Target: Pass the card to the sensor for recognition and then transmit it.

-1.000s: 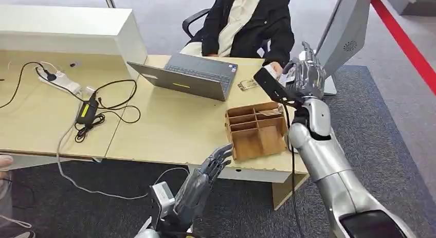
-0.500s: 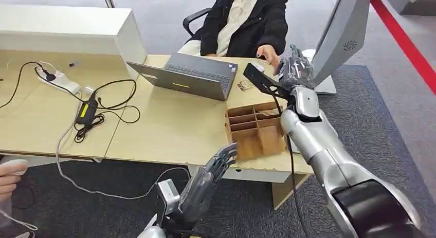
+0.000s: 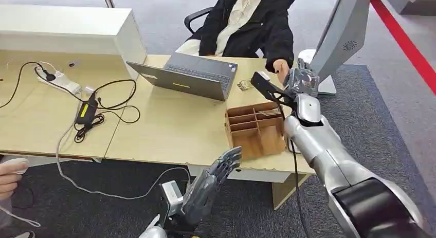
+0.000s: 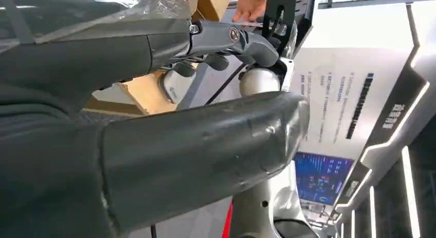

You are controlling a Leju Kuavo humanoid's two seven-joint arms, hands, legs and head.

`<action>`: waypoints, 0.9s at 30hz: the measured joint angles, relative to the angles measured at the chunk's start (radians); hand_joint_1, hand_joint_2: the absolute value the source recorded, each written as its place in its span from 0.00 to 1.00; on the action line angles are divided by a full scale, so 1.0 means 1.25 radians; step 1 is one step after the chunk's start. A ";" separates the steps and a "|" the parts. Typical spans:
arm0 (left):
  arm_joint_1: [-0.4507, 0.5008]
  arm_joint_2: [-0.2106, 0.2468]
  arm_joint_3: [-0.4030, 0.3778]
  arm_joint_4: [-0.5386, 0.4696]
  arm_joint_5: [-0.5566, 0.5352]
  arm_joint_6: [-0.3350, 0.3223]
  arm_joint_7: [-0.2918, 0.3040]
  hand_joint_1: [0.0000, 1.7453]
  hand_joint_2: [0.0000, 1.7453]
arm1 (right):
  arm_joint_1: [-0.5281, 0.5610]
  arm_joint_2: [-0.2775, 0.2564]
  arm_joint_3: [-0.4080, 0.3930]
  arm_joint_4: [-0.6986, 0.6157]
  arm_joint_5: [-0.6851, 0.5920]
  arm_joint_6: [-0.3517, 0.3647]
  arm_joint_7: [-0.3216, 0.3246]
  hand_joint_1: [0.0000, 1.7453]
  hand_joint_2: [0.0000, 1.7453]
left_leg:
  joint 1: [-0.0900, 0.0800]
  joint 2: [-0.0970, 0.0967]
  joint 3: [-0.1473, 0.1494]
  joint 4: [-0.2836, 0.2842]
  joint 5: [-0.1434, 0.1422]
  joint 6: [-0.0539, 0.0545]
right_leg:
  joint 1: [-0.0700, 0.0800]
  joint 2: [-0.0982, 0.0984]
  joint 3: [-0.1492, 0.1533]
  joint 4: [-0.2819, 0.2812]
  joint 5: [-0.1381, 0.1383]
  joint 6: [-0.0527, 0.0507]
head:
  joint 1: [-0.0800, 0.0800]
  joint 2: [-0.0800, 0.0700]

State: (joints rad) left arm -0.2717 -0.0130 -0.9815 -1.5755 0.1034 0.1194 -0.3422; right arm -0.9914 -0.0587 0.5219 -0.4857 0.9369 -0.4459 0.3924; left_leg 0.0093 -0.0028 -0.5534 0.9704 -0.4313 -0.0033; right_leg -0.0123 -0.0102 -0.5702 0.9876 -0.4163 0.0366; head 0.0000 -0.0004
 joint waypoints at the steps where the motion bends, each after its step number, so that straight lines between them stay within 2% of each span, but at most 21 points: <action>1: -0.002 0.000 -0.001 0.001 0.000 -0.002 0.000 0.00 0.00 | 0.000 -0.001 0.000 0.002 0.000 -0.001 0.003 1.00 1.00 | 0.000 0.000 0.000 0.000 0.000 0.000 | 0.000 0.000 0.000 0.000 0.000 0.000 | 0.000 0.000; 4: -0.004 -0.001 -0.001 0.005 0.002 -0.005 0.000 0.00 0.00 | 0.000 -0.005 0.003 0.010 0.000 -0.008 0.006 0.98 1.00 | 0.000 0.000 0.000 0.000 0.000 0.000 | 0.000 0.000 0.000 0.000 0.000 0.000 | 0.000 0.000; 5: -0.004 -0.002 -0.001 0.005 0.002 -0.006 0.000 0.00 0.00 | 0.000 -0.007 0.004 0.011 0.000 -0.010 0.006 0.38 1.00 | 0.000 0.000 0.000 0.000 0.000 0.000 | 0.000 0.000 0.000 0.000 0.000 0.000 | 0.000 0.000; 6: -0.004 -0.002 -0.001 0.006 0.003 -0.008 0.000 0.00 0.00 | 0.000 -0.008 0.005 0.013 0.000 -0.013 0.007 0.00 1.00 | 0.000 0.000 0.000 0.000 0.000 0.000 | 0.000 0.000 0.000 0.000 0.000 0.000 | 0.000 0.000; 12: -0.003 -0.007 -0.001 0.012 0.008 -0.016 -0.002 0.00 0.00 | 0.000 -0.013 0.006 0.021 0.000 -0.025 0.007 0.00 1.00 | 0.000 0.000 0.000 0.000 0.000 0.000 | 0.000 0.000 0.000 0.000 0.000 0.000 | 0.000 0.000; 21: -0.002 -0.013 -0.001 0.022 0.005 -0.029 -0.008 0.00 0.00 | 0.000 -0.014 0.007 0.025 -0.030 -0.065 -0.025 0.00 1.00 | 0.000 0.000 0.000 0.000 0.000 0.000 | 0.000 0.000 0.000 0.000 0.000 0.000 | 0.000 0.000; 24: -0.001 -0.015 -0.001 0.026 0.002 -0.030 -0.010 0.00 0.00 | 0.000 -0.014 0.007 0.025 -0.051 -0.088 -0.050 0.00 1.00 | 0.000 0.000 0.000 0.000 0.000 0.000 | 0.000 0.000 0.000 0.000 0.000 0.000 | 0.000 0.000; 27: 0.000 -0.015 -0.001 0.027 -0.005 -0.028 -0.011 0.00 0.00 | 0.000 -0.014 0.007 0.019 -0.098 -0.127 -0.104 0.00 1.00 | 0.000 0.000 0.000 0.000 0.000 0.000 | 0.000 0.000 0.000 0.000 0.000 0.000 | 0.000 0.000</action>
State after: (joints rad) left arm -0.2722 -0.0320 -0.9827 -1.5412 0.0977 0.0847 -0.3555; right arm -0.9908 -0.0763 0.5303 -0.4623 0.8146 -0.6042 0.2630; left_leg 0.0093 -0.0028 -0.5538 0.9704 -0.4313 -0.0032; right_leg -0.0123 -0.0101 -0.5703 0.9877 -0.4158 0.0369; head 0.0000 -0.0004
